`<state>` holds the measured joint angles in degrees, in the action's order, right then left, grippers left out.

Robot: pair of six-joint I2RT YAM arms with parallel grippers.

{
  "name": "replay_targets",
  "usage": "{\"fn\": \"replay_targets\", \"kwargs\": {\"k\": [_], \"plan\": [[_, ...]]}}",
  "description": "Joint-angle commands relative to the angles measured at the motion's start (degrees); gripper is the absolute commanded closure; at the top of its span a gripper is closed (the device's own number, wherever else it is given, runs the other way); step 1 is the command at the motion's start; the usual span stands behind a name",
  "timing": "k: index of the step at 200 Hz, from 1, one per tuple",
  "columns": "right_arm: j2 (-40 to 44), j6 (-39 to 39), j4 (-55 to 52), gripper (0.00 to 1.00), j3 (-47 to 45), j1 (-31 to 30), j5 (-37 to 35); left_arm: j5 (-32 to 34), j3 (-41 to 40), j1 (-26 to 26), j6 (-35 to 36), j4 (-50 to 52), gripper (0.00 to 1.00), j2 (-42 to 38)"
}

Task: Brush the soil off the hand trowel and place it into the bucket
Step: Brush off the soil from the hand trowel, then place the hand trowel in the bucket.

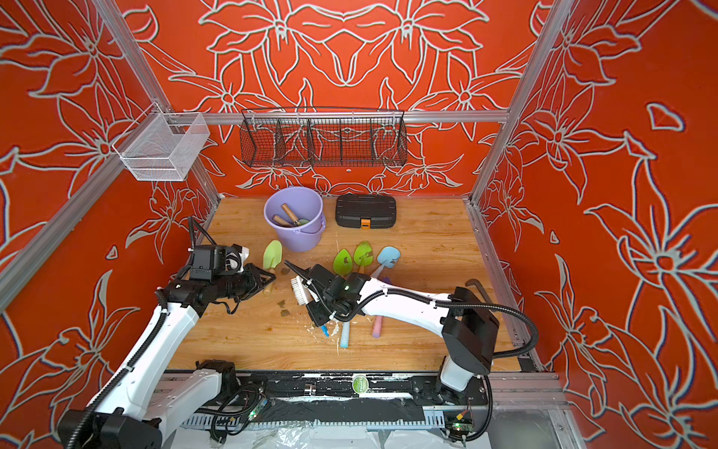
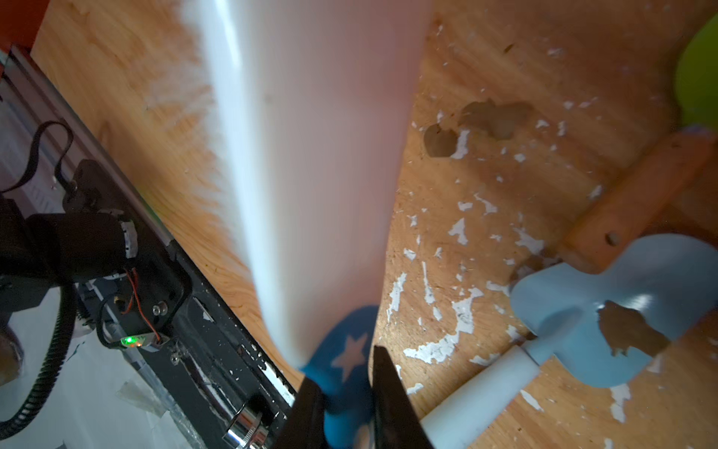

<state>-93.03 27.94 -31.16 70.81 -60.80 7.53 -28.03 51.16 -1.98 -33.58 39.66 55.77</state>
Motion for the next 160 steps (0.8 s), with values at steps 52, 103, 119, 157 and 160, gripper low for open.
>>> {"fn": "replay_targets", "kwargs": {"k": [52,103,119,157,160], "plan": [[7.8,4.2,2.8,1.00,-3.7,4.7,-0.9,18.0,22.8,-7.4,6.8,4.0,1.00,15.5],[8.8,3.8,2.7,1.00,-3.1,6.2,-0.4,21.3,37.9,-7.8,9.7,8.2,1.00,33.3],[9.1,3.7,2.8,1.00,-3.0,6.3,-0.4,21.5,41.9,-7.8,9.8,9.2,1.00,37.7],[8.5,3.1,2.6,1.00,-2.6,6.7,0.0,21.1,51.6,-7.9,9.9,12.4,1.00,47.2],[8.5,3.1,2.8,1.00,-2.6,6.7,0.1,21.0,52.5,-7.9,9.9,12.6,1.00,47.8]]}}
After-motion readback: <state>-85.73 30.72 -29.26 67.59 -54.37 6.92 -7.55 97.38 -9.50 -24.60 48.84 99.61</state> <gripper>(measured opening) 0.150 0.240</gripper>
